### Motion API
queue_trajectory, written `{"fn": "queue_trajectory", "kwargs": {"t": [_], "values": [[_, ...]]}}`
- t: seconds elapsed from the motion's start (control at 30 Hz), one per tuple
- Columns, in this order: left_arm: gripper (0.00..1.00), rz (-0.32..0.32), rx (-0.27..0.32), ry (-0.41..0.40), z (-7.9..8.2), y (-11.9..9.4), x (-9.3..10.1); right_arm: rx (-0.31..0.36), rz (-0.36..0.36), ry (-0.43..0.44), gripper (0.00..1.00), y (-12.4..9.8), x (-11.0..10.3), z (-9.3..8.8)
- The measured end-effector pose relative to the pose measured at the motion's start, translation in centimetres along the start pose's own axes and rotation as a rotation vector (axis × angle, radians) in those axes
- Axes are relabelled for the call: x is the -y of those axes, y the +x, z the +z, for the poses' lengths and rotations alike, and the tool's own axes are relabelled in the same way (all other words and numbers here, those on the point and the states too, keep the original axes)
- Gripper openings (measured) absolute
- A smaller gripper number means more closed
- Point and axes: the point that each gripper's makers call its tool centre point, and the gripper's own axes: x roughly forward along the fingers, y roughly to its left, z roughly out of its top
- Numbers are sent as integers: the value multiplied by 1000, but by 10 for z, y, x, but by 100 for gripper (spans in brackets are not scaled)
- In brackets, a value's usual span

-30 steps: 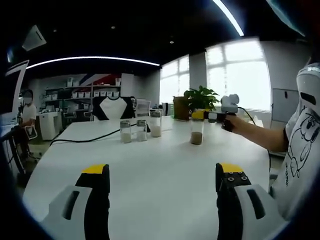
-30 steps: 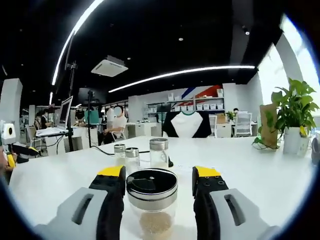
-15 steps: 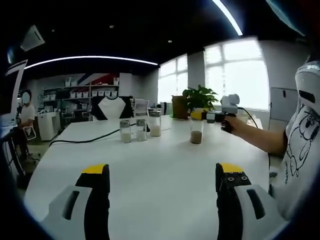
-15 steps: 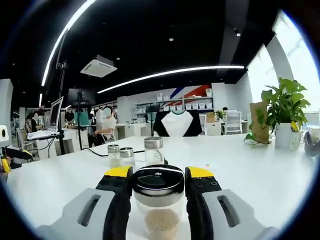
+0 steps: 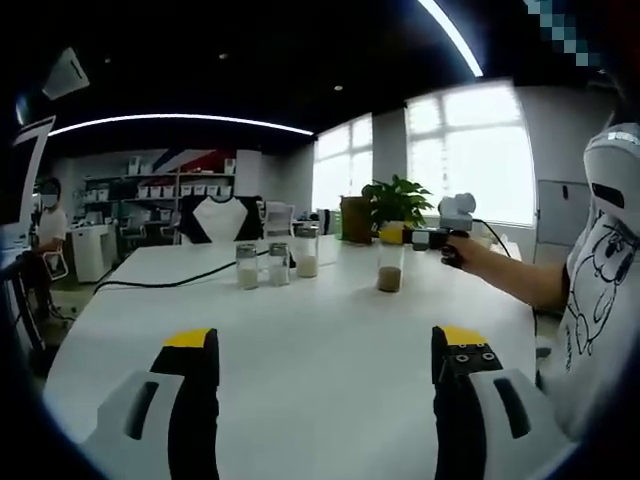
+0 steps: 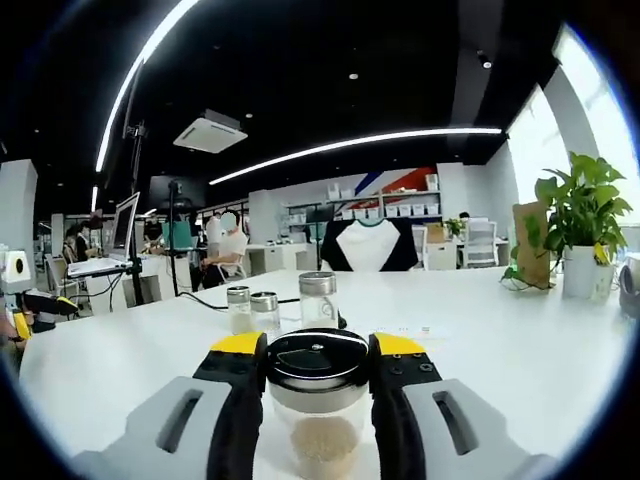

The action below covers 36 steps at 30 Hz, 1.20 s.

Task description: Rotate the seasoning bottle until the label or dispensing opening points toward the visible target arrow and the bottle remains upright within the marked orientation range

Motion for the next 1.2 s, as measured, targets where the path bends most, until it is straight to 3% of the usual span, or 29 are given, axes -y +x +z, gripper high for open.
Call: {"fn": "queue_trajectory", "kwargs": {"t": [0.5, 0.77, 1.1, 1.2], "values": [[92, -17, -21, -5, -6, 5, 4, -42, 168, -11, 39, -4, -7, 0], [92, -32, 19, -14, 4, 1, 8, -42, 254, -20, 39, -4, -10, 0], [92, -39, 25, -4, 9, 1, 8, -43, 355, -19, 39, -4, -15, 0], [92, -43, 26, -7, 8, 3, 9, -38, 438, -24, 39, -5, -20, 0]]}}
